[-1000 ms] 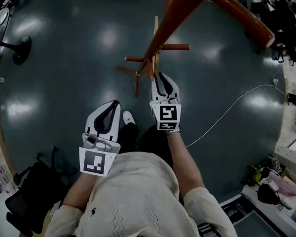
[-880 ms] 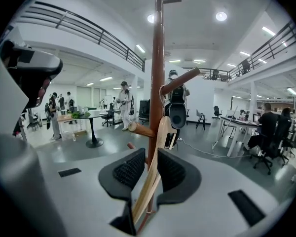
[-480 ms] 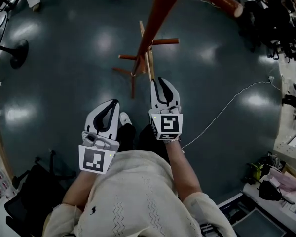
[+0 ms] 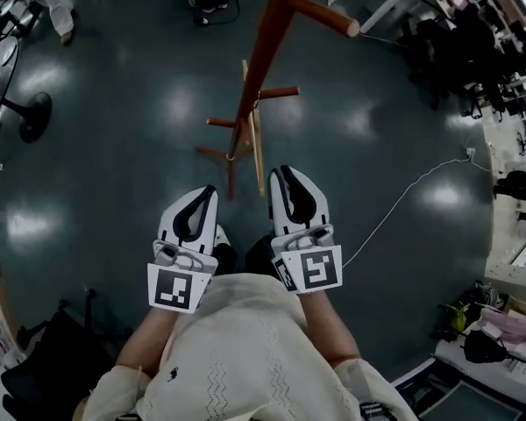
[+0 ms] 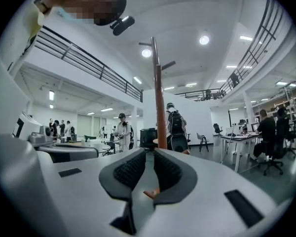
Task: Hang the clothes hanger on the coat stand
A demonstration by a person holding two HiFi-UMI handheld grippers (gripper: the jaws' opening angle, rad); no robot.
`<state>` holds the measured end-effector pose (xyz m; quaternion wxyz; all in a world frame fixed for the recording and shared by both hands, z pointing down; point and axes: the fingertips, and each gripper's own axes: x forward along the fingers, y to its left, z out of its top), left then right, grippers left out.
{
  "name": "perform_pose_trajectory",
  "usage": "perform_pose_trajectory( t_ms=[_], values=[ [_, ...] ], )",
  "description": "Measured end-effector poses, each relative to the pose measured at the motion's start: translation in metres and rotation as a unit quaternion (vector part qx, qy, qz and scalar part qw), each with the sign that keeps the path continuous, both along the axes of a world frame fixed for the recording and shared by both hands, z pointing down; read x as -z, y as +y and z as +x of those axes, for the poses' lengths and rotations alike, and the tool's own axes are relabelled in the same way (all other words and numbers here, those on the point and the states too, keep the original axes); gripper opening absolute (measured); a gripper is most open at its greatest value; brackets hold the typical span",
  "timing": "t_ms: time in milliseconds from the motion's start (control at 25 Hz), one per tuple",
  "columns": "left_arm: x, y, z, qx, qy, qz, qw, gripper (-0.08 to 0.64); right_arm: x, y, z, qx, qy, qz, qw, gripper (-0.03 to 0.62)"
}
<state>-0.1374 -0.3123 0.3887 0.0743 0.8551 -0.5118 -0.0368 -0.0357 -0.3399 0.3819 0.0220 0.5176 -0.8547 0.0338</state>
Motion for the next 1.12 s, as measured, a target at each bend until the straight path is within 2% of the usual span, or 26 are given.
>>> perform_pose_trajectory(
  t_ms=[200, 560, 720, 840, 1000, 1120],
  values=[
    [0.008, 0.010, -0.005, 0.008, 0.002, 0.012, 0.9999, 0.014, 0.019, 0.025, -0.011, 0.016, 0.020, 0.023, 0.999, 0.040],
    [0.024, 0.009, -0.002, 0.011, -0.004, 0.030, 0.9995, 0.014, 0.030, 0.055, -0.020, 0.057, -0.010, -0.007, 0.998, 0.020],
    [0.035, 0.005, -0.002, 0.006, -0.011, 0.045, 0.9989, 0.014, 0.049, 0.049, -0.028, 0.053, -0.010, 0.012, 0.998, 0.020],
    [0.040, 0.003, -0.002, 0.007, -0.019, 0.051, 0.9985, 0.014, 0.049, 0.040, -0.026, 0.041, -0.008, 0.002, 0.999, 0.020],
    [0.029, 0.010, -0.003, -0.003, -0.056, 0.027, 0.9980, 0.014, 0.041, 0.036, -0.017, 0.015, -0.029, -0.029, 0.999, 0.020],
    [0.027, 0.013, -0.011, 0.018, -0.057, 0.018, 0.9980, 0.014, 0.040, 0.041, -0.015, 0.019, -0.029, -0.034, 0.999, 0.020]
  ],
)
